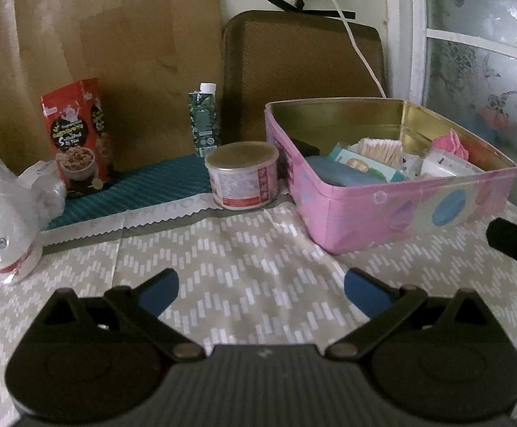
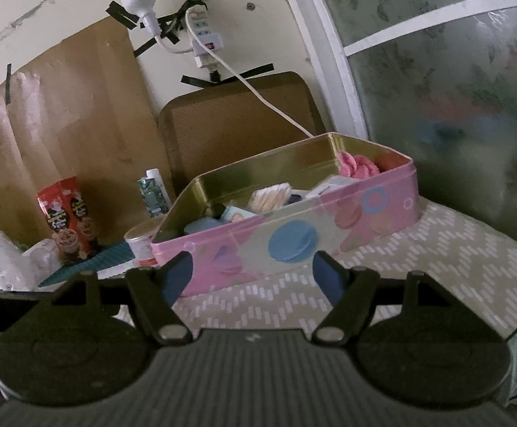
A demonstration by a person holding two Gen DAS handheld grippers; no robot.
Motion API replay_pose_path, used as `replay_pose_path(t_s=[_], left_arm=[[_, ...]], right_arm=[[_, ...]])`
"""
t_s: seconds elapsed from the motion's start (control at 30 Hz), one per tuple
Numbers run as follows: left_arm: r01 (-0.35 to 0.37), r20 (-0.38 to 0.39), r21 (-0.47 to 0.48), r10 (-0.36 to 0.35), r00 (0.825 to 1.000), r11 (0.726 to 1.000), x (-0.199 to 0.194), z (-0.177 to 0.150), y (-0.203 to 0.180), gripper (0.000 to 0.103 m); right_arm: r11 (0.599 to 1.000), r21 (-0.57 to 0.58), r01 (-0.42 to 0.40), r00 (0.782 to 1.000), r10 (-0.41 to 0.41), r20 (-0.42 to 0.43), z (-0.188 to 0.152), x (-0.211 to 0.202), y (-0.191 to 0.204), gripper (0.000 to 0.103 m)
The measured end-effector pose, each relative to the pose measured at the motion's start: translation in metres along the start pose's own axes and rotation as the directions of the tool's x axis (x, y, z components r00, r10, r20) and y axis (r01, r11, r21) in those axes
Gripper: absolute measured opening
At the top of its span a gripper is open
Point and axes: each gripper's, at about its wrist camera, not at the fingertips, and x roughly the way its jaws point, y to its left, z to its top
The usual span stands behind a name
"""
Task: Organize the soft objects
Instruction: 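Withdraw the right tool from the pink tin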
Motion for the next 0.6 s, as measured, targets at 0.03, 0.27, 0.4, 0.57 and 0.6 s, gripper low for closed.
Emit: replay_pose_path(t_s=[0.03, 0.27, 0.4, 0.57, 0.6], left_arm=[[0.004, -0.002, 0.002, -0.004, 1.0, 1.0, 0.0, 0.0, 0.0, 0.103], [0.021, -0.016, 0.016, -0.02, 1.0, 1.0, -0.002, -0.005, 0.0, 0.103], [0.022, -0.021, 0.014, -0.021, 1.0, 1.0, -0.004, -0.008, 0.003, 0.103], [0.028, -0.019, 0.009, -0.028, 0.999, 1.0, -0.008, -0.012, 0.006, 0.103], [0.029, -0.021, 0.009, -0.029, 0.999, 1.0, -0.009, -0.013, 0.007, 0.103]], right_arm=[[1.0, -0.002, 0.001, 1.0, -0.001, -0.002, 0.0, 0.0, 0.0, 0.077], [1.0, -0.028, -0.006, 1.0, 0.006, -0.009, -0.003, 0.002, 0.007, 0.078], [0.999, -0.041, -0.009, 1.0, 0.009, -0.007, -0.004, 0.001, 0.01, 0.078], [0.999, -0.051, -0.012, 1.0, 0.012, -0.008, -0.006, -0.002, 0.012, 0.079], [0.998, -0.053, -0.012, 1.0, 0.012, -0.008, -0.007, -0.002, 0.013, 0.079]])
